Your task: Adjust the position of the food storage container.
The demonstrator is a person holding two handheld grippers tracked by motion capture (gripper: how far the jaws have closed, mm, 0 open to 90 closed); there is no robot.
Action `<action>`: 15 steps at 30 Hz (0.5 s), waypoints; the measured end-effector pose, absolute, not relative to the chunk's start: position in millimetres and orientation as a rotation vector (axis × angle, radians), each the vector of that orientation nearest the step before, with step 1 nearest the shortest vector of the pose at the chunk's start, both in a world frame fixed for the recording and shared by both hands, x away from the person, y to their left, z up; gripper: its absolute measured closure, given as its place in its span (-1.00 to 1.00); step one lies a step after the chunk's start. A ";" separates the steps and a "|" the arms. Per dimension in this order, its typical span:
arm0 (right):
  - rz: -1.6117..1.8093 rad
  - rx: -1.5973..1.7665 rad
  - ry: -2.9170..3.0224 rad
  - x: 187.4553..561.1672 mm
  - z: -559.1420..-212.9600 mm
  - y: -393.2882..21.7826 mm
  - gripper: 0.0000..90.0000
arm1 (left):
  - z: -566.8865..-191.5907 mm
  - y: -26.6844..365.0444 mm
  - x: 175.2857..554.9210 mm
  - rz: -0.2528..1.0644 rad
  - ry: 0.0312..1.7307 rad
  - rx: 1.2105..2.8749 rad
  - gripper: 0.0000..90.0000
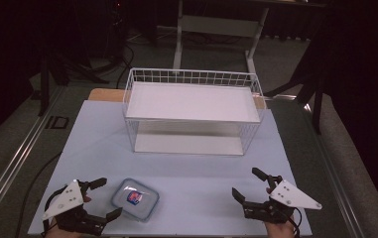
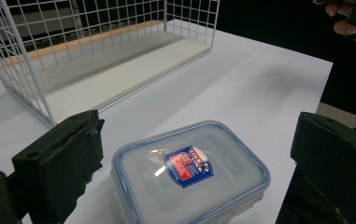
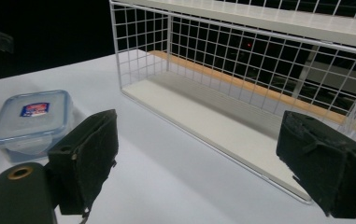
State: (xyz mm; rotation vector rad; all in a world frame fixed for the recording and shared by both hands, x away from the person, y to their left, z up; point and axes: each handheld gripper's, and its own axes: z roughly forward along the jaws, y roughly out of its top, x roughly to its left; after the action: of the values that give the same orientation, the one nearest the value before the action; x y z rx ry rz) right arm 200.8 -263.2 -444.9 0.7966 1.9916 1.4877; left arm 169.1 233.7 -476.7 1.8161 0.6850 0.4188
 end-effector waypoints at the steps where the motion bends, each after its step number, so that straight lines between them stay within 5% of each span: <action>1: 1.493 0.796 1.991 201.3 -445.0 -263.5 -0.71 | -477.0 234.1 169.3 0.406 0.686 1.812 -0.93; 11: 1.516 0.821 1.979 202.8 -443.9 -263.2 -0.71 | -473.0 236.4 172.2 0.393 0.667 1.863 -0.88; 15: 1.528 0.839 1.981 205.0 -444.7 -263.9 -0.71 | -478.7 243.4 172.9 0.391 0.686 1.901 -0.68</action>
State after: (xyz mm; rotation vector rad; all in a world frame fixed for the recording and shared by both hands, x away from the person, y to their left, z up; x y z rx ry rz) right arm 205.0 -263.9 -444.7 0.8387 1.9807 1.5284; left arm 172.9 243.4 -478.7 1.9014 0.6857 0.3906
